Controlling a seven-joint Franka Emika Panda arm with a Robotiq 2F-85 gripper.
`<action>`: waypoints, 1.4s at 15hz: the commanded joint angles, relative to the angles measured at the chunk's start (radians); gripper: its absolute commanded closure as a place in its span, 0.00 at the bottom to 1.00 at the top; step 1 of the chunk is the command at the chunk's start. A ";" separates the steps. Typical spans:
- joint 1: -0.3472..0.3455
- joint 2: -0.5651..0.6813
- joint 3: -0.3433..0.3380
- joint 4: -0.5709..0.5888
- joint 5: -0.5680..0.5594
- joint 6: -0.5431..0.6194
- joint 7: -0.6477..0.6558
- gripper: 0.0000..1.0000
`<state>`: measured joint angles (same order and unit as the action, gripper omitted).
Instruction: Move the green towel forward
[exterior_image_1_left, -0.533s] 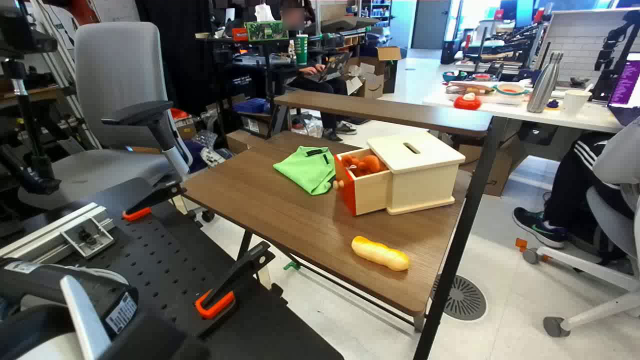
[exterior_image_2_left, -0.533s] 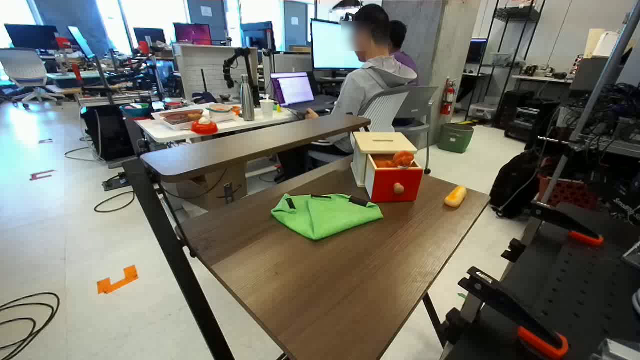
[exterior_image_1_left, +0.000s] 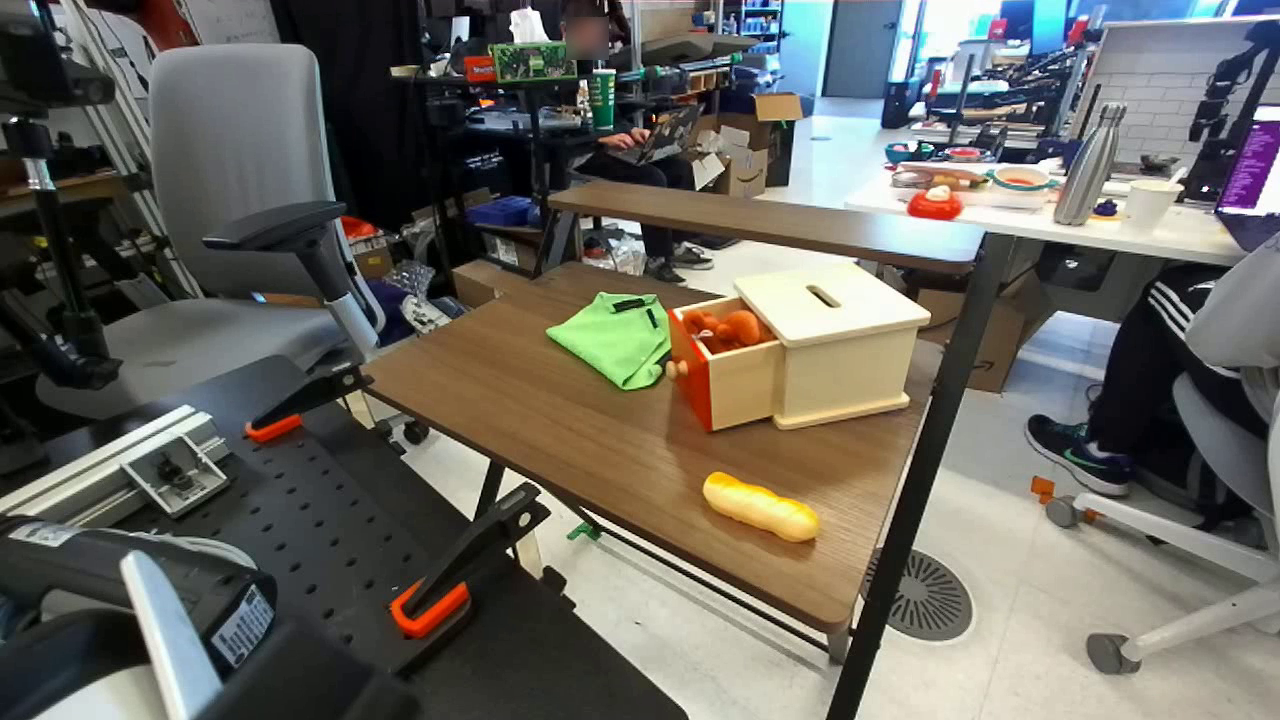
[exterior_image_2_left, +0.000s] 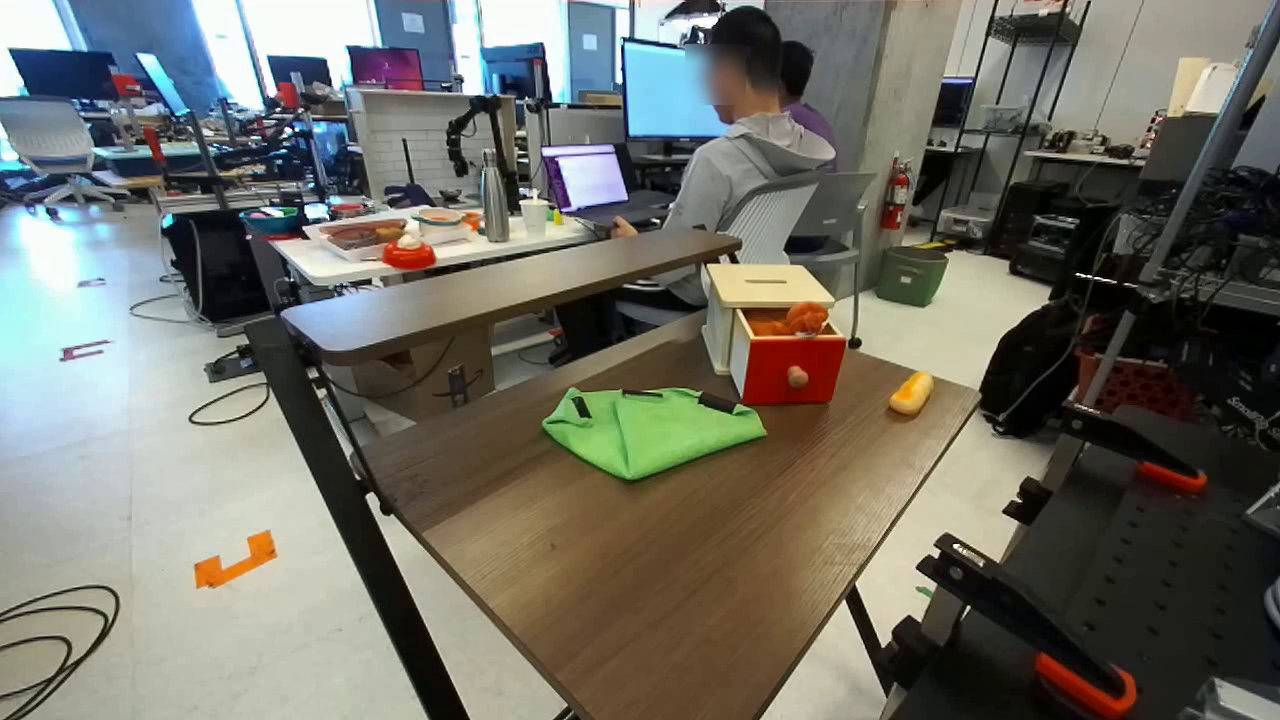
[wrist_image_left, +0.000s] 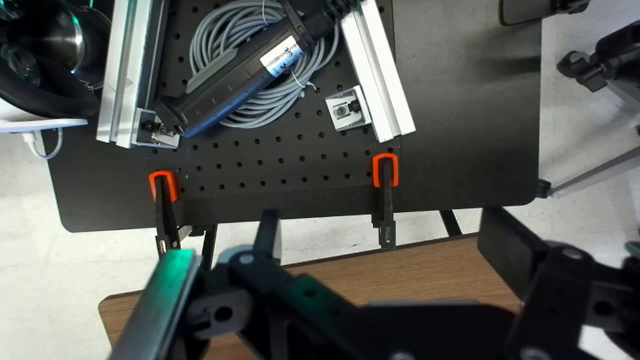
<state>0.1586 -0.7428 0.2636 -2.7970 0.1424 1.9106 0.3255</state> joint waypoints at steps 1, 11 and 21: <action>-0.006 0.034 -0.008 0.010 0.015 0.053 0.007 0.00; -0.061 0.529 -0.006 0.079 -0.017 0.783 0.048 0.00; -0.080 1.073 -0.132 0.547 0.042 0.910 -0.009 0.00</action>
<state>0.0761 0.1806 0.1604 -2.4239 0.1421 2.8217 0.3381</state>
